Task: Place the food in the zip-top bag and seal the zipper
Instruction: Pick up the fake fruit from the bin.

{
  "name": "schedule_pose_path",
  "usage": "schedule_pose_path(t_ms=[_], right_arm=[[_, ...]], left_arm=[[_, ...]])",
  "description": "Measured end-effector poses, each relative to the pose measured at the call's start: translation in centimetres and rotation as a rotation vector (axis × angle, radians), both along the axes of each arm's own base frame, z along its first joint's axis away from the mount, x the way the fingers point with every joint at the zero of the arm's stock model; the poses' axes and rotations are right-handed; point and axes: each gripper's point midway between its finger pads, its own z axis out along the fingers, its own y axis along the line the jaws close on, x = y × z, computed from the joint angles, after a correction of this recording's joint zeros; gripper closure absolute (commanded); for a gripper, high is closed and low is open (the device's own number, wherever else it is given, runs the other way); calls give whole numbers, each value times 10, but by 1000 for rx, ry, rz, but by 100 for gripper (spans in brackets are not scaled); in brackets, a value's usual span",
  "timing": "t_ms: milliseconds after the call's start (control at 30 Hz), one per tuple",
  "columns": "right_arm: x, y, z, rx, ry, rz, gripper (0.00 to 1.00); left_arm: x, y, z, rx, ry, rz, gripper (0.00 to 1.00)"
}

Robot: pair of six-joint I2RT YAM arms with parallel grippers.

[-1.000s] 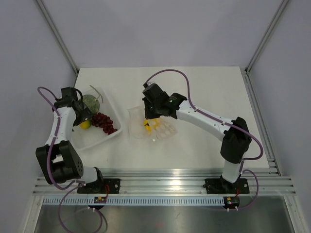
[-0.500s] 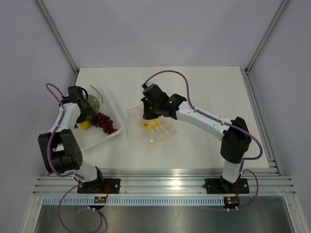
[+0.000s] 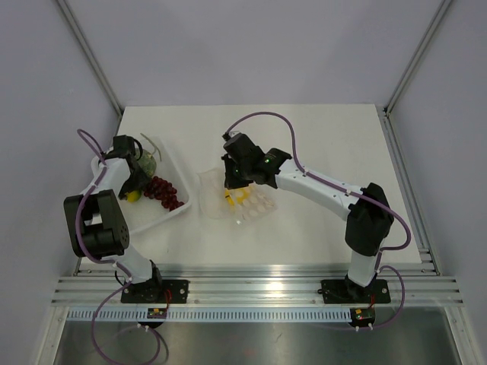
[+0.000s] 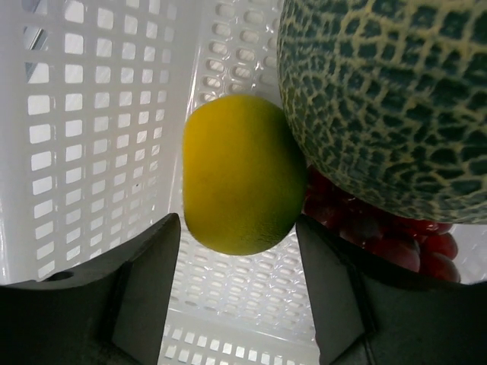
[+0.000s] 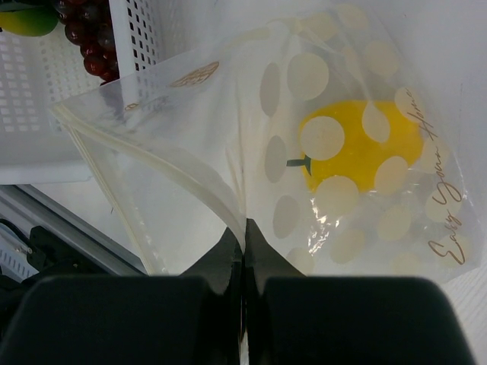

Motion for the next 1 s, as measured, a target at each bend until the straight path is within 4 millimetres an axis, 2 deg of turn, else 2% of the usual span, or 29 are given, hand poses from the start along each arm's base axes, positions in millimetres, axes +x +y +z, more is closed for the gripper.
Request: schedule_pose_path(t_ms=[133, 367, 667, 867, 1000], right_arm=[[-1, -1, 0, 3, 5, -7, 99], [-3, -5, 4, 11, 9, -33, 99], [-3, -12, 5, -1, 2, -58, 99], [-4, -13, 4, -7, 5, -55, 99], [-3, -12, 7, -4, 1, -51, 99]], left_arm=[[6, 1, 1, 2, -26, 4, 50], [9, -2, 1, -10, -36, -3, 65], [9, -11, 0, -35, -27, -36, 68], [4, -25, 2, -74, 5, -92, 69], [-1, -31, 9, -90, 0, -101, 69]])
